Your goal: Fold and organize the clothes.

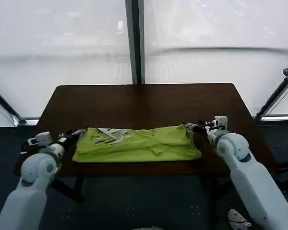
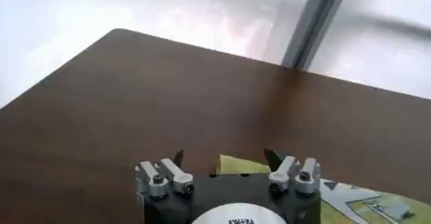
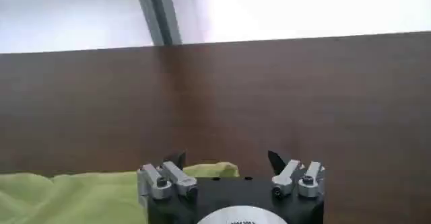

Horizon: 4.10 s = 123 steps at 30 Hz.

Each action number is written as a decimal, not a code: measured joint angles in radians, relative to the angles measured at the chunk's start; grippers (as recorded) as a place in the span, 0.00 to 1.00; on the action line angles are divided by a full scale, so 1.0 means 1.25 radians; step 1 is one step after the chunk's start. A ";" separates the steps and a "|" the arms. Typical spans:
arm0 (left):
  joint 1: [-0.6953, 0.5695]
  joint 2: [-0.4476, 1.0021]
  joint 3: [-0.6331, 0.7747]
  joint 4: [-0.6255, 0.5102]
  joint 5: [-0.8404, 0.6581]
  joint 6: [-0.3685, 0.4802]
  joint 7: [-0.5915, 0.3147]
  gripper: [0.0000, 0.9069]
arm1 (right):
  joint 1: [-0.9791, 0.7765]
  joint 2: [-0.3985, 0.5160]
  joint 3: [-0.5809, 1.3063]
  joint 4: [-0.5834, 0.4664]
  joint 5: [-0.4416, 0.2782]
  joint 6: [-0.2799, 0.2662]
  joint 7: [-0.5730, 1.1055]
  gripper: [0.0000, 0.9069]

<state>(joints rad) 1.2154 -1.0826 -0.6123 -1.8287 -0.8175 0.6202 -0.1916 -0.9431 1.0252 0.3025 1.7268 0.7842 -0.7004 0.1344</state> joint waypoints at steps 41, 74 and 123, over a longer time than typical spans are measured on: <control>-0.021 -0.005 0.007 0.031 0.000 -0.027 0.001 0.03 | -0.006 0.064 0.022 -0.056 -0.013 0.082 0.025 0.00; 0.101 0.391 -0.062 0.035 -0.486 0.093 0.228 0.97 | -0.366 -0.101 0.170 0.217 -0.121 0.655 -0.195 0.97; 0.069 0.338 0.045 0.058 -0.435 0.094 0.242 0.01 | -0.469 -0.078 0.243 0.284 -0.111 0.649 -0.184 0.97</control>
<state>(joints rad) 1.3019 -0.6595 -0.5562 -1.7567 -1.3614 0.7383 0.1110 -1.5291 0.9272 0.6060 2.0817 0.6451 0.1107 -0.0952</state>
